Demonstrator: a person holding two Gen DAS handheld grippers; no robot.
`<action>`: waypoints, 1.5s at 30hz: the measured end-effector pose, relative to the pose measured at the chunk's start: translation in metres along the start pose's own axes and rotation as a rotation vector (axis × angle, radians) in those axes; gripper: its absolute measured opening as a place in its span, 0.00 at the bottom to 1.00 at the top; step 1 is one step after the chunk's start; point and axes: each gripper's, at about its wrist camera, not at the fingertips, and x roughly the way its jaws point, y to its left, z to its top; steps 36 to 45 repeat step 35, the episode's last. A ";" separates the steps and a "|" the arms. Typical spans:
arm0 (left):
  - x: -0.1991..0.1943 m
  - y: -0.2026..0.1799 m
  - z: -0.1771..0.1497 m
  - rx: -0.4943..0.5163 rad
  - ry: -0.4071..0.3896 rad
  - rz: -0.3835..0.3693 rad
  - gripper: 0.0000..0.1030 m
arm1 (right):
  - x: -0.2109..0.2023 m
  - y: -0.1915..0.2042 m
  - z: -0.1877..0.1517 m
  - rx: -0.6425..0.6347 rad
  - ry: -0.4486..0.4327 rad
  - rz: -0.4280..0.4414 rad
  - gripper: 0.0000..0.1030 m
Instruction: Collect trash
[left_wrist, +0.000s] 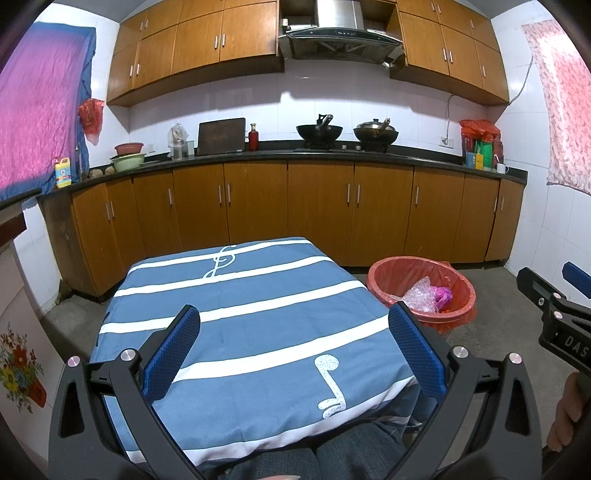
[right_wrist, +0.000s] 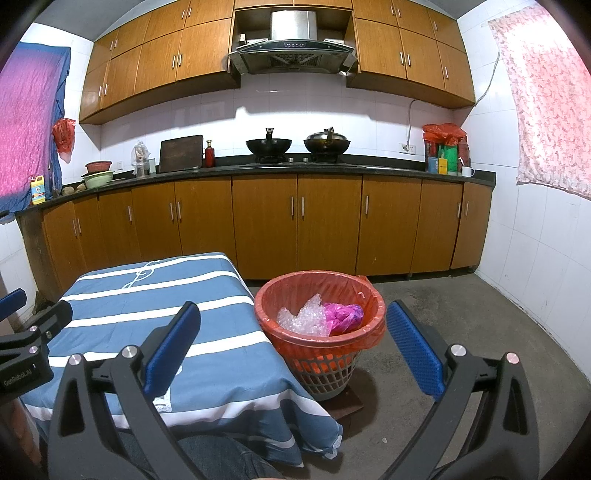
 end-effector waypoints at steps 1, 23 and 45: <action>0.000 -0.001 0.000 0.000 0.001 -0.001 0.98 | 0.000 0.000 0.000 0.000 0.000 0.000 0.96; 0.000 -0.004 -0.001 0.001 0.001 0.004 0.98 | -0.001 0.000 0.001 0.001 0.001 0.000 0.96; 0.002 -0.001 -0.001 -0.010 0.006 0.005 0.98 | -0.001 -0.001 0.001 0.001 0.001 0.000 0.96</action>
